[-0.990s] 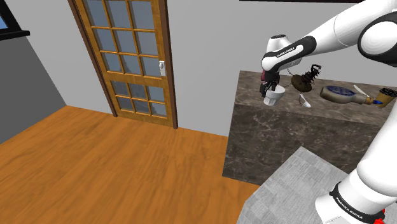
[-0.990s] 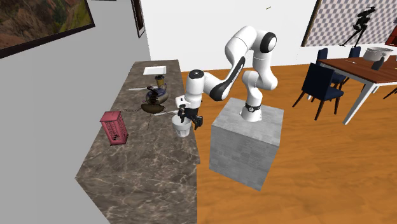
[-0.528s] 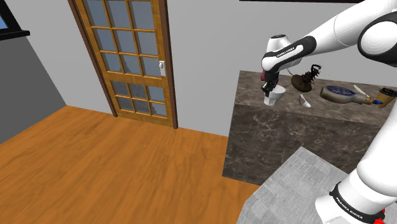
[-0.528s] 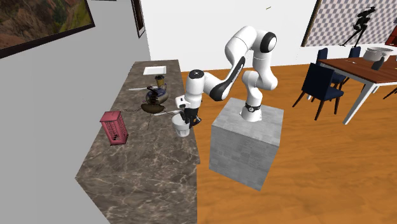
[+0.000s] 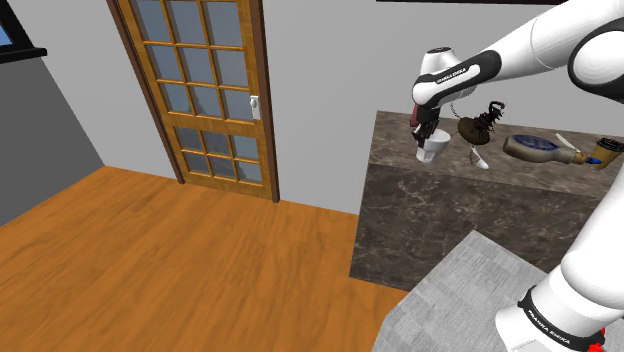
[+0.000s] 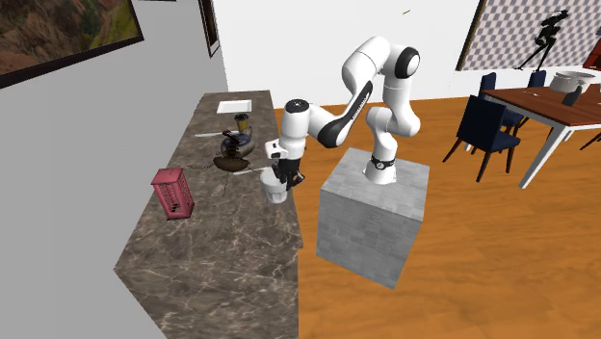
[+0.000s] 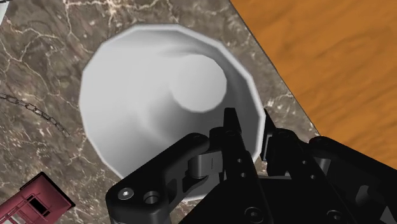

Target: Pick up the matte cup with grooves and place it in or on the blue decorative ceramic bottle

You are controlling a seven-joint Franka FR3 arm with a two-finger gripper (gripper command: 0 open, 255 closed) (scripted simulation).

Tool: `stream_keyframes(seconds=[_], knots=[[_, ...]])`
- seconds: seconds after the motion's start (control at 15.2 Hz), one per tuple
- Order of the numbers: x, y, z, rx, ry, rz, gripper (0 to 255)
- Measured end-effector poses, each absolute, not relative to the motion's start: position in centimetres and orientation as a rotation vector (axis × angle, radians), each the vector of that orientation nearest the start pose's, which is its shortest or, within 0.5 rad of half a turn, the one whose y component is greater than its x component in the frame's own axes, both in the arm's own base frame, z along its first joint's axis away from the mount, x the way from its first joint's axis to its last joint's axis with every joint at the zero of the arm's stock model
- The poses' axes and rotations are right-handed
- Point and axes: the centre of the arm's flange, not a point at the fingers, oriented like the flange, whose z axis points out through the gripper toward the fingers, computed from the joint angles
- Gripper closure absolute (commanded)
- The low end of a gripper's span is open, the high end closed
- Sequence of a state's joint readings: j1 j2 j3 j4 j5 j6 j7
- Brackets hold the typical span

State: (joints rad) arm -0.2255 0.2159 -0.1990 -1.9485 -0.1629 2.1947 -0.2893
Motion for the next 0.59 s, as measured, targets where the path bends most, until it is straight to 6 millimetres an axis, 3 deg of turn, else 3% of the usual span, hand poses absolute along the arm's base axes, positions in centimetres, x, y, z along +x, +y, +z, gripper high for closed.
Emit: stream_keyframes(seconds=[0.59], knots=[[54.8, -25.0, 42.5, -3.317, 0.061, 0.051, 255]])
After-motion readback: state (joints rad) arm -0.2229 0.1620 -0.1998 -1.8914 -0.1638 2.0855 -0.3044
